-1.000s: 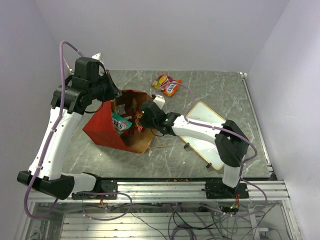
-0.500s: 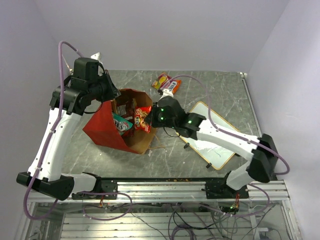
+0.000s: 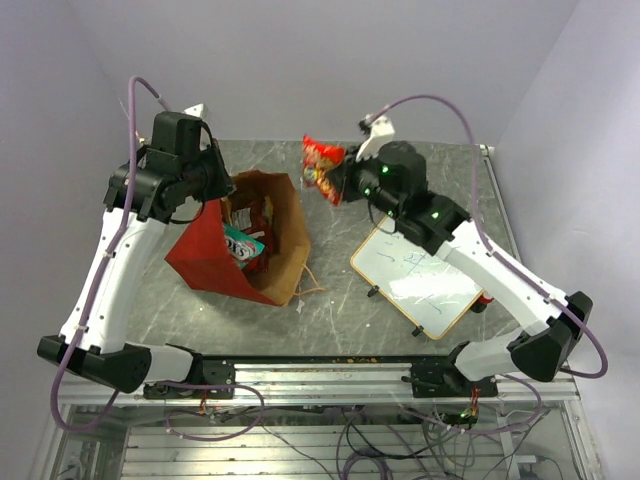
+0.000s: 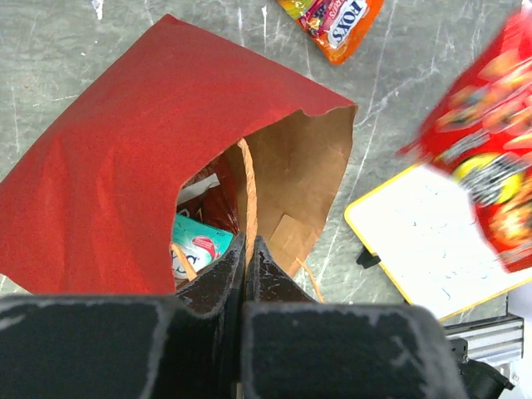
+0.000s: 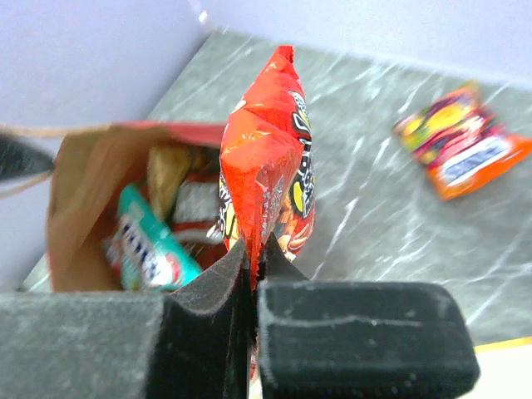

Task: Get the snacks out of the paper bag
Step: Place the snack at the center of the board.

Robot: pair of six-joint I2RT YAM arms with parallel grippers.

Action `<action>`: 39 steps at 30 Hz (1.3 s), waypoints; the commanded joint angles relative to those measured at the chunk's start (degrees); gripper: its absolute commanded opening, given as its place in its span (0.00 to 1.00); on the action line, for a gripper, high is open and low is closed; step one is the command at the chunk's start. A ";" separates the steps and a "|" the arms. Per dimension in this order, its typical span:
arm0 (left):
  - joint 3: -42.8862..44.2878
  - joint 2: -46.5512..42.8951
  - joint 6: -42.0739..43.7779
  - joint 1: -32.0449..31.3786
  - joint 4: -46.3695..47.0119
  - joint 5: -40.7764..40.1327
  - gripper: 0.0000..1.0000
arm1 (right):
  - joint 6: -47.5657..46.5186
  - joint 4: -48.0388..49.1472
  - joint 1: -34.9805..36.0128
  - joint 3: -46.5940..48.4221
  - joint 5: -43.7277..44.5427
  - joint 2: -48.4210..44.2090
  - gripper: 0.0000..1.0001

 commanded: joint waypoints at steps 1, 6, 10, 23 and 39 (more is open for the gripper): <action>3.18 1.36 2.22 -0.38 -2.12 -1.74 0.07 | -7.82 6.47 -6.82 4.31 2.91 0.52 0.00; 1.37 -0.27 2.85 -0.37 -0.40 -1.33 0.07 | -3.60 15.39 -16.51 3.82 -1.26 8.16 0.00; -0.24 -2.15 3.92 -0.39 2.42 -0.73 0.07 | 6.58 21.31 -24.29 5.22 -10.15 18.01 0.00; 2.42 -0.96 6.18 -0.37 1.29 -0.91 0.07 | 30.64 29.03 -27.94 20.76 -23.27 45.62 0.00; 5.24 0.69 11.17 -0.35 -0.74 -2.93 0.07 | 38.78 29.66 -27.99 22.64 -18.35 58.14 0.00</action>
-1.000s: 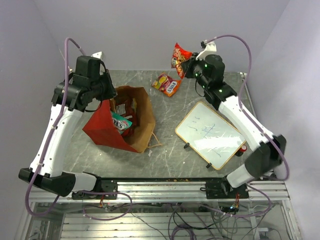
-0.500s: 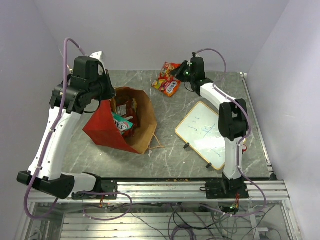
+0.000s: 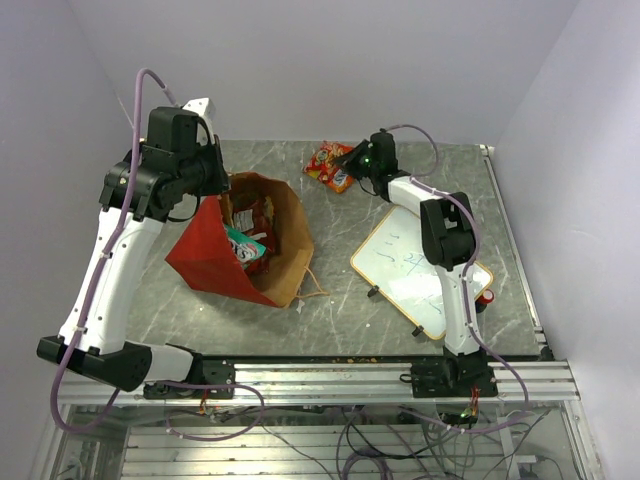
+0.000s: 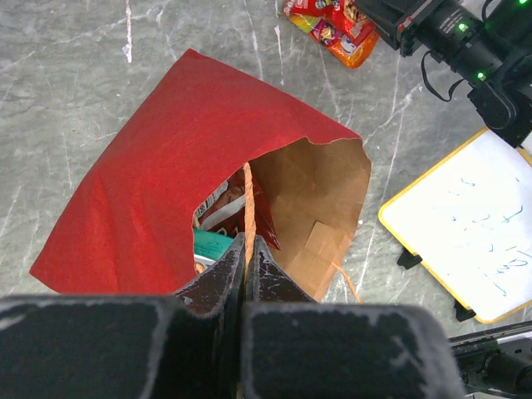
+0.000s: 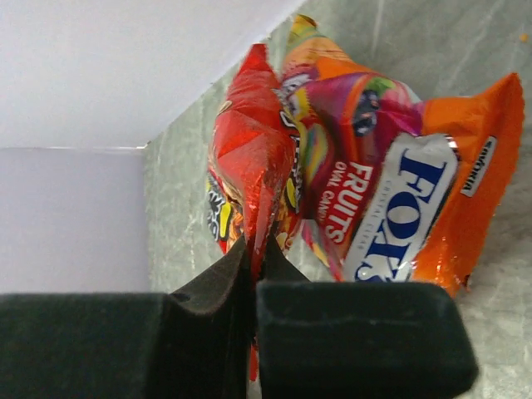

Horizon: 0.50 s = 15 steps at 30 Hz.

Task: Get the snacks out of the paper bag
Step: Place the snack at the center of the board.

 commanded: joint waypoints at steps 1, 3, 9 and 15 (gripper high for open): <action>1.77 -0.45 1.53 -0.33 0.13 -1.13 0.07 | -0.43 -1.96 -0.16 2.96 1.73 2.26 0.01; 1.78 -0.36 1.50 -0.29 0.20 -1.03 0.07 | -2.03 -5.01 -0.18 2.80 2.96 2.25 0.03; 2.12 -0.33 1.83 -0.26 -0.02 -1.56 0.07 | -6.01 -9.71 -0.38 1.32 6.47 2.15 0.11; 1.79 0.06 1.62 -0.29 0.23 0.12 0.07 | -7.15 -11.31 -0.81 2.10 7.45 3.27 0.13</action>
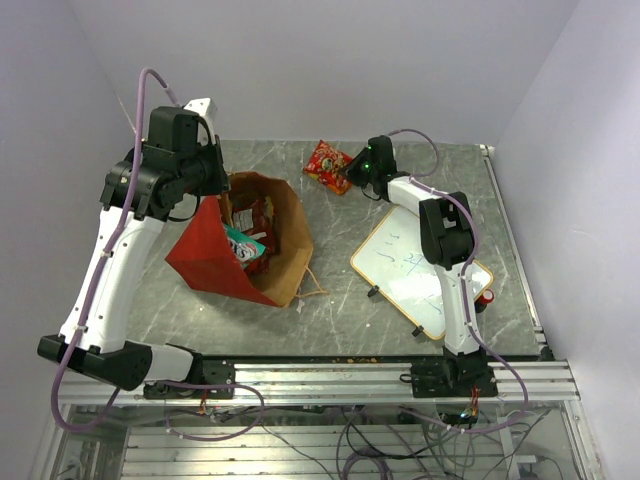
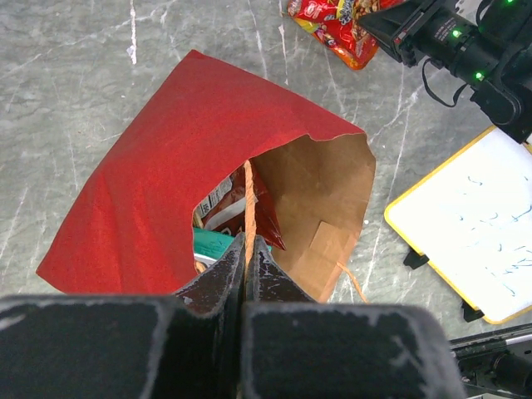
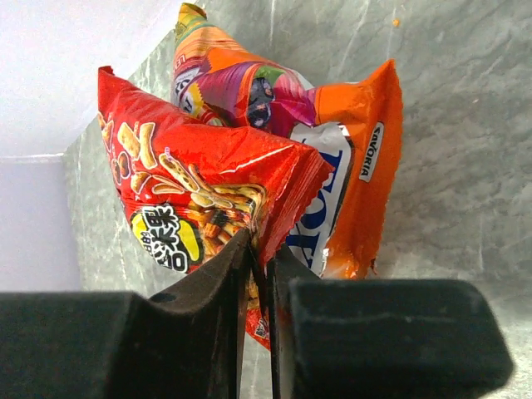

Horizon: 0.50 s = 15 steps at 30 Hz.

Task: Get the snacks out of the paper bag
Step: Place the snack at the center of the board.

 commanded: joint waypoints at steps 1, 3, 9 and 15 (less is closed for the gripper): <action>1.69 -0.19 0.48 -0.29 0.28 0.67 0.07 | -2.11 -2.40 -0.55 0.54 3.15 0.99 0.13; 1.39 -0.41 0.22 -0.28 0.27 0.70 0.07 | -2.05 -2.19 -0.62 -0.60 4.45 -0.06 0.12; 0.97 -1.20 -0.92 -0.29 0.31 0.78 0.07 | -1.39 0.00 -0.62 -4.60 9.83 -3.39 0.03; 0.46 -1.47 -1.95 -0.28 1.13 1.82 0.07 | -1.89 -0.97 -0.50 -2.16 10.70 -2.58 0.02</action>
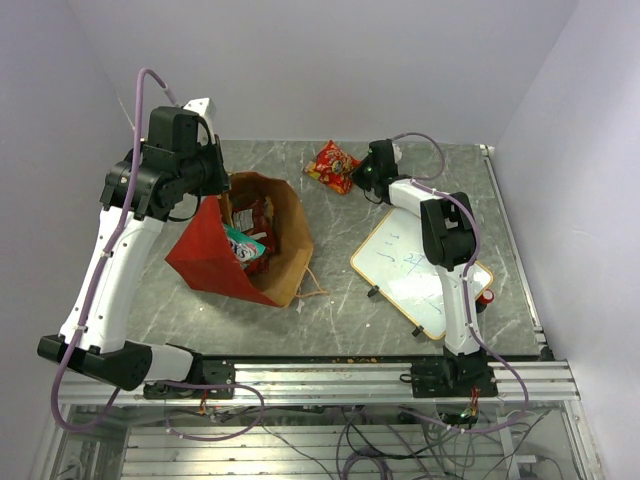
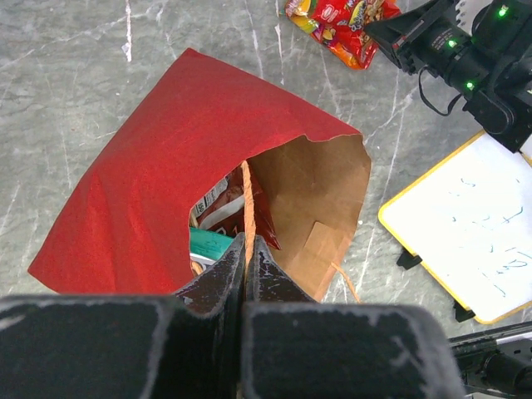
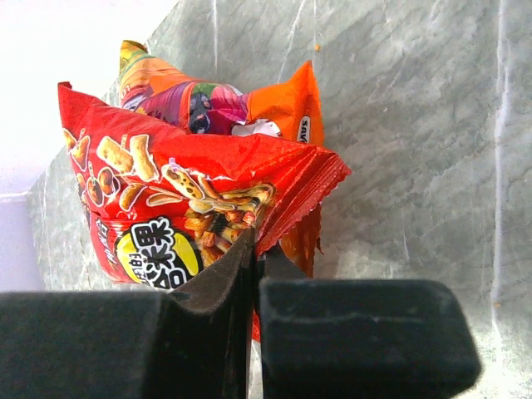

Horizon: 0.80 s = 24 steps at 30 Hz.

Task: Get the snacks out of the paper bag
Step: Place the snack at the center of the board.

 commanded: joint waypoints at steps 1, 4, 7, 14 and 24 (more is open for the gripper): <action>0.40 -1.44 -1.27 -0.29 1.09 1.78 0.07 | -1.20 -1.65 -0.40 2.26 3.51 -0.71 0.03; -0.06 -1.43 -1.81 -0.29 1.35 2.59 0.07 | -0.44 -1.19 0.08 1.95 3.39 -0.81 0.04; -0.12 -1.52 -1.89 -0.29 1.19 2.57 0.07 | -0.81 -1.68 0.63 1.41 3.51 -1.43 0.09; -0.73 -2.17 -1.38 -0.29 1.66 2.24 0.07 | -5.14 -3.94 0.67 -0.76 3.19 -5.53 0.37; -3.87 -4.21 -4.81 -0.29 3.56 1.89 0.07 | -20.80 -11.54 0.68 -4.72 1.31 -19.14 0.63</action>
